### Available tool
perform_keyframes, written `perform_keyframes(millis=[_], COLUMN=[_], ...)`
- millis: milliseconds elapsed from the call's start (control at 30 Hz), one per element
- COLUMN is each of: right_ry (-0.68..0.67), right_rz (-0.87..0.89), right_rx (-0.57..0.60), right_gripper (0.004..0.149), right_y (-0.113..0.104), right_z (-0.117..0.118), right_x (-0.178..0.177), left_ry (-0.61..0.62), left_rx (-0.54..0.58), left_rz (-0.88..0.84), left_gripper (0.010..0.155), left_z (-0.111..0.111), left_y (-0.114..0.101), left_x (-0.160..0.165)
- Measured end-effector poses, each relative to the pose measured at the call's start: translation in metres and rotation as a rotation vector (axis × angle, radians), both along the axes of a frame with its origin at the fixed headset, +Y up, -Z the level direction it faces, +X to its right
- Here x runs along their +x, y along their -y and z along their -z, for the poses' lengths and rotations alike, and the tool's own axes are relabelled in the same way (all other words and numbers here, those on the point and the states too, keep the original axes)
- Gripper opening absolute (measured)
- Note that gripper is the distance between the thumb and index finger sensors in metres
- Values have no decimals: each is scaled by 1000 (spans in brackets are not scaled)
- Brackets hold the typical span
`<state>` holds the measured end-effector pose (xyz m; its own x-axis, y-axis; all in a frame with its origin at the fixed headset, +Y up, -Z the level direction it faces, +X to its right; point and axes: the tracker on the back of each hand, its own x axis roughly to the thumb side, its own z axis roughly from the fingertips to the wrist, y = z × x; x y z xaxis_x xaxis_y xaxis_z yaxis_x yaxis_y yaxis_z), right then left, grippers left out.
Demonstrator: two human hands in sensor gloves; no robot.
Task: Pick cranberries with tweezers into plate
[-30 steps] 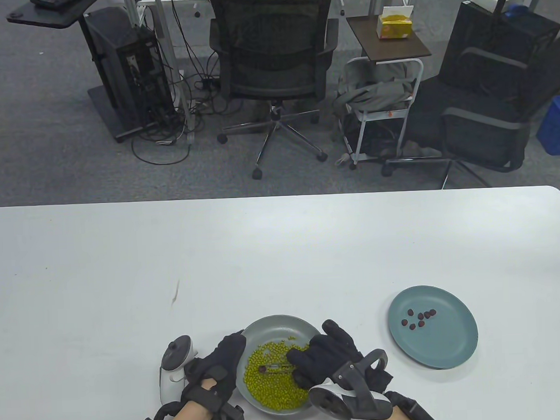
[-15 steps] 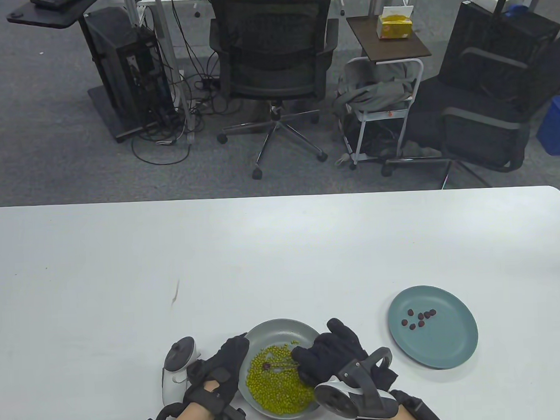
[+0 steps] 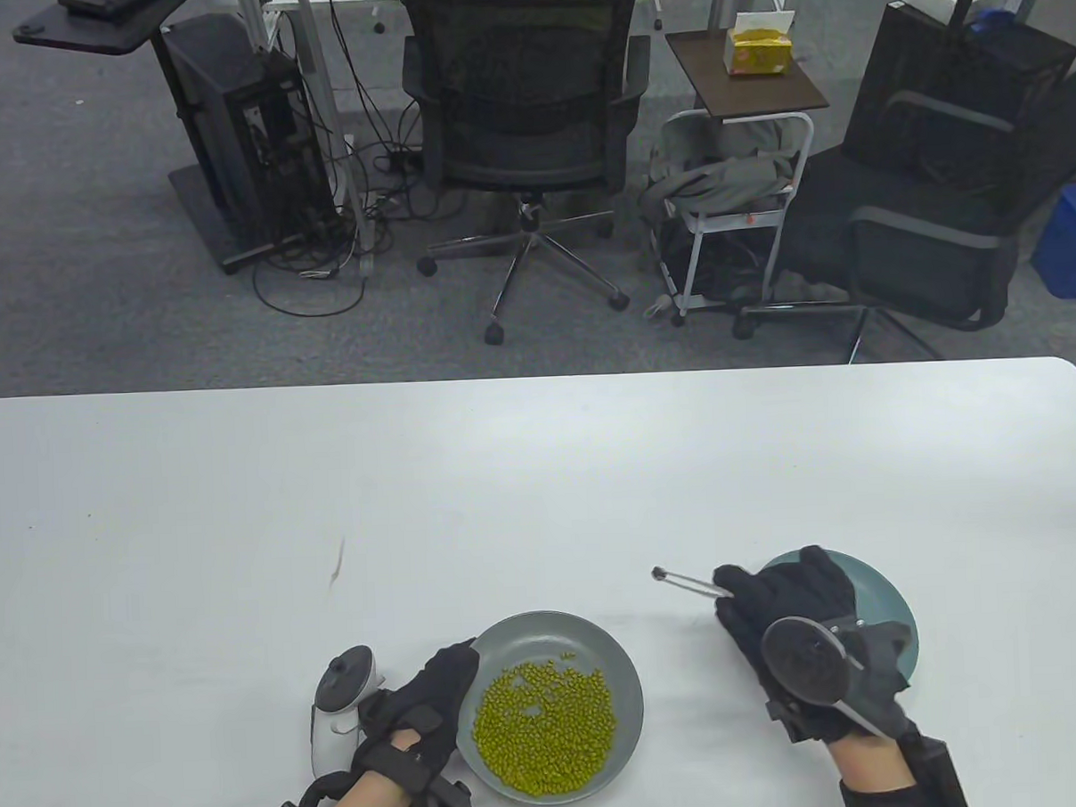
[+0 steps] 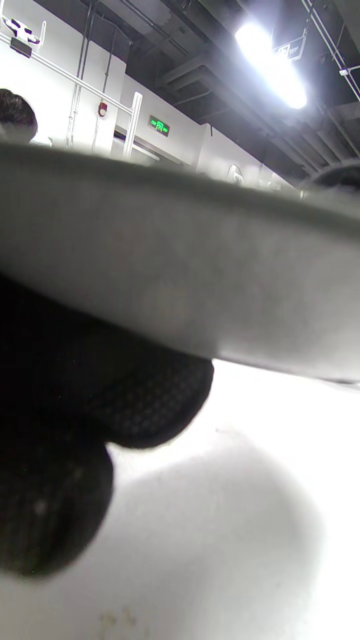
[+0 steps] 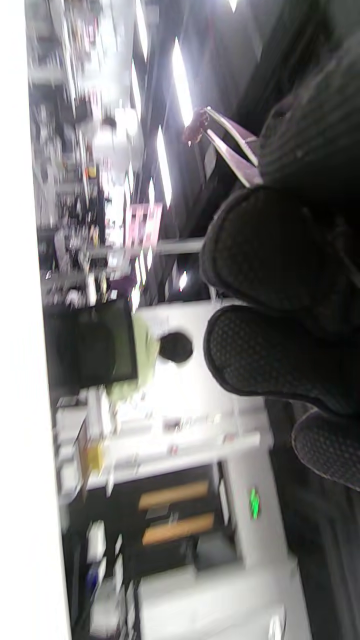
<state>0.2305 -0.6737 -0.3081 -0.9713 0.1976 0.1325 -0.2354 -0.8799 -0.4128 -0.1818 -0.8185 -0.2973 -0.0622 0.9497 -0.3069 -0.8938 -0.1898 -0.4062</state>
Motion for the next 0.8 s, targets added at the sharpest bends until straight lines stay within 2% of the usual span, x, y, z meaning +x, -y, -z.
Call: perform_keyframes(millis=[133,267,300,467,667,800], right_ry=[229,341,368,413,463,500], right_rz=[40,100,102,41,-70,-49], right_rx=[-169,-250,-299,-429,-499,-540], right_gripper=[46,45,45,45,45,49], right_y=[17,38,44,59,65,68], right_z=[21,32,35,41,45,45], right_x=[63,96,102,105,101,103], left_ry=[1,-1,0,-3,-8,-7], left_rx=[7,8,9,11,5,3], left_rz=[2,-2,-2,-2,14,13], left_gripper=[59,59,59,59,59,59], left_z=[0,0,0,0,0,0], left_y=[-1,-2,-2,-2,-1,-2], left_x=[0,-1,-1,-2,-3,-2])
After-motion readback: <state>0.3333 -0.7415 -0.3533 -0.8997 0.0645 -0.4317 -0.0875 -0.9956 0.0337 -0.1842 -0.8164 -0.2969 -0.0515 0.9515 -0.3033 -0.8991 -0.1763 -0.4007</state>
